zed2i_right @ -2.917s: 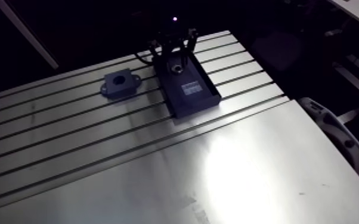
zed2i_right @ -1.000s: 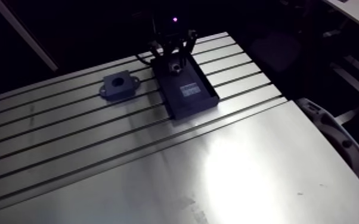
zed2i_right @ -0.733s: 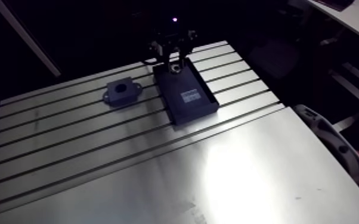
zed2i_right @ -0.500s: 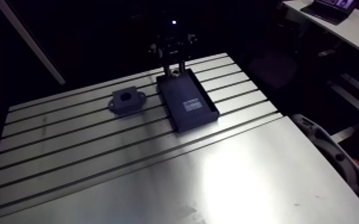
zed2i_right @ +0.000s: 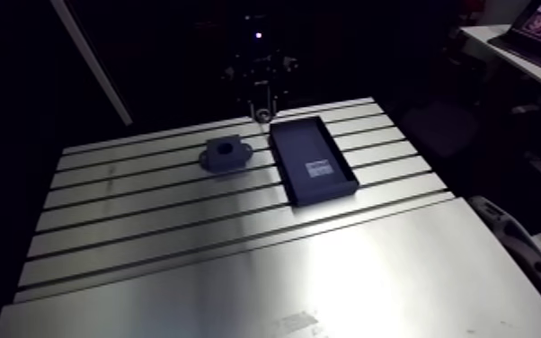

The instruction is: Pick up the bearing and press it into the housing until flush.

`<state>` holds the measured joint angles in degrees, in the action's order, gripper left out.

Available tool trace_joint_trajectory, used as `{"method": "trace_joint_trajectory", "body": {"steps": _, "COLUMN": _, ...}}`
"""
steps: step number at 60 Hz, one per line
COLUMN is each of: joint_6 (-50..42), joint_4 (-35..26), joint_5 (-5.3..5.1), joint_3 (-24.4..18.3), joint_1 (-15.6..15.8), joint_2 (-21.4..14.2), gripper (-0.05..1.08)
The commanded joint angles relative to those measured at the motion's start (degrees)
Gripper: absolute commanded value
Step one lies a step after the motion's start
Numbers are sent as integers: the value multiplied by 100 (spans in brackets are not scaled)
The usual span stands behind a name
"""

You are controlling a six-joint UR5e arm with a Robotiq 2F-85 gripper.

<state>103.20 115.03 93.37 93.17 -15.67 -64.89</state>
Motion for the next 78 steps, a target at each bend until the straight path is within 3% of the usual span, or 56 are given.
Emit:
{"method": "trace_joint_trajectory", "body": {"steps": 1, "joint_6": -184, "joint_4": 15, "joint_5": -9, "joint_3": -23, "joint_1": 234, "joint_2": 42, "gripper": 75}}
{"method": "trace_joint_trajectory", "body": {"steps": 29, "joint_6": -235, "joint_4": 326, "joint_5": -7, "joint_3": 3, "joint_1": 649, "joint_2": 153, "gripper": 78}}
{"method": "trace_joint_trajectory", "body": {"steps": 45, "joint_6": -201, "joint_4": 471, "joint_5": -16, "joint_3": 28, "joint_1": 679, "joint_2": 279, "gripper": 79}}
{"method": "trace_joint_trajectory", "body": {"steps": 62, "joint_6": -24, "joint_4": 700, "joint_5": -111, "joint_3": 161, "joint_1": 697, "joint_2": 347, "gripper": 80}}
{"method": "trace_joint_trajectory", "body": {"steps": 78, "joint_6": -24, "joint_4": 701, "joint_5": -113, "joint_3": 171, "joint_1": 706, "joint_2": 421, "gripper": 80}}
